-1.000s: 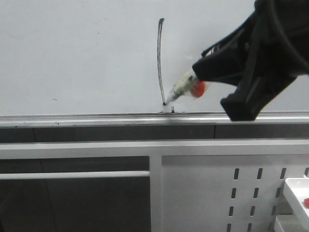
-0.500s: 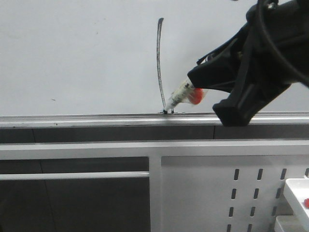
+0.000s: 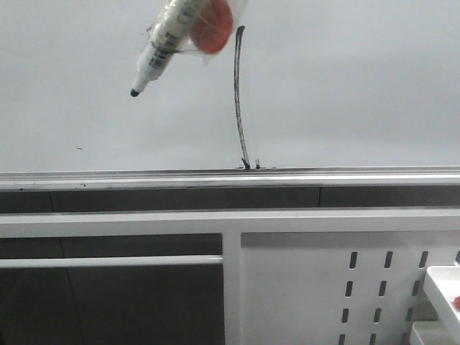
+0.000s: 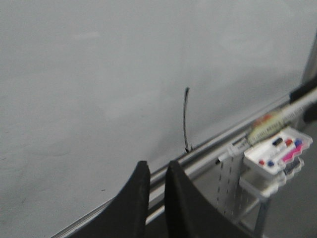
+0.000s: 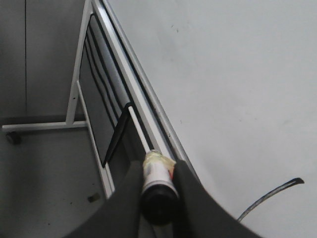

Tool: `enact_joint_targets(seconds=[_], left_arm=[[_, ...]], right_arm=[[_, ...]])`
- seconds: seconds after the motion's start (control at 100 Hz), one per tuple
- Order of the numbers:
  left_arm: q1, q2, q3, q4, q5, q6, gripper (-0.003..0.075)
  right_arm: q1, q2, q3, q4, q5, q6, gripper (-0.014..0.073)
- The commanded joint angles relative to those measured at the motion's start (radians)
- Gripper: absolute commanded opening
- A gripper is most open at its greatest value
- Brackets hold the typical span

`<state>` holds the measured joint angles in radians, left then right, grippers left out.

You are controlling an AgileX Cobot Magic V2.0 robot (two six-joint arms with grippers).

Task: Write number 1 on whiteboard

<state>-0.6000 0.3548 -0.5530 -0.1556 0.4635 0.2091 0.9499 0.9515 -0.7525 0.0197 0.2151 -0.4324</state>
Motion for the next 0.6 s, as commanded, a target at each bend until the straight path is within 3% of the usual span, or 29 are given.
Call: enact_joint_targets(seconds=[0.0, 0.08, 0.16, 0.59], left_arm=[[-0.042, 0.083, -0.09, -0.107, 0.038, 0.221, 0.0155], [-0.079, 0.15, -0.143, -0.162, 0.124, 0.351, 0.0219], [-0.112, 0.216, -0.178, -0.187, 0.17, 0.422, 0.0232], [-0.293, 0.459, -0.3, -0.189, 0.141, 0.511, 0.0232]], right_arm=[[0.004, -0.019, -0.076, 0.025, 0.015, 0.001, -0.0072], [0.004, -0.019, -0.104, 0.025, 0.032, 0.001, -0.0072], [0.004, -0.019, -0.132, 0.025, 0.039, 0.001, -0.0072], [0.085, 0.018, -0.211, 0.025, 0.114, 0.001, -0.0072]])
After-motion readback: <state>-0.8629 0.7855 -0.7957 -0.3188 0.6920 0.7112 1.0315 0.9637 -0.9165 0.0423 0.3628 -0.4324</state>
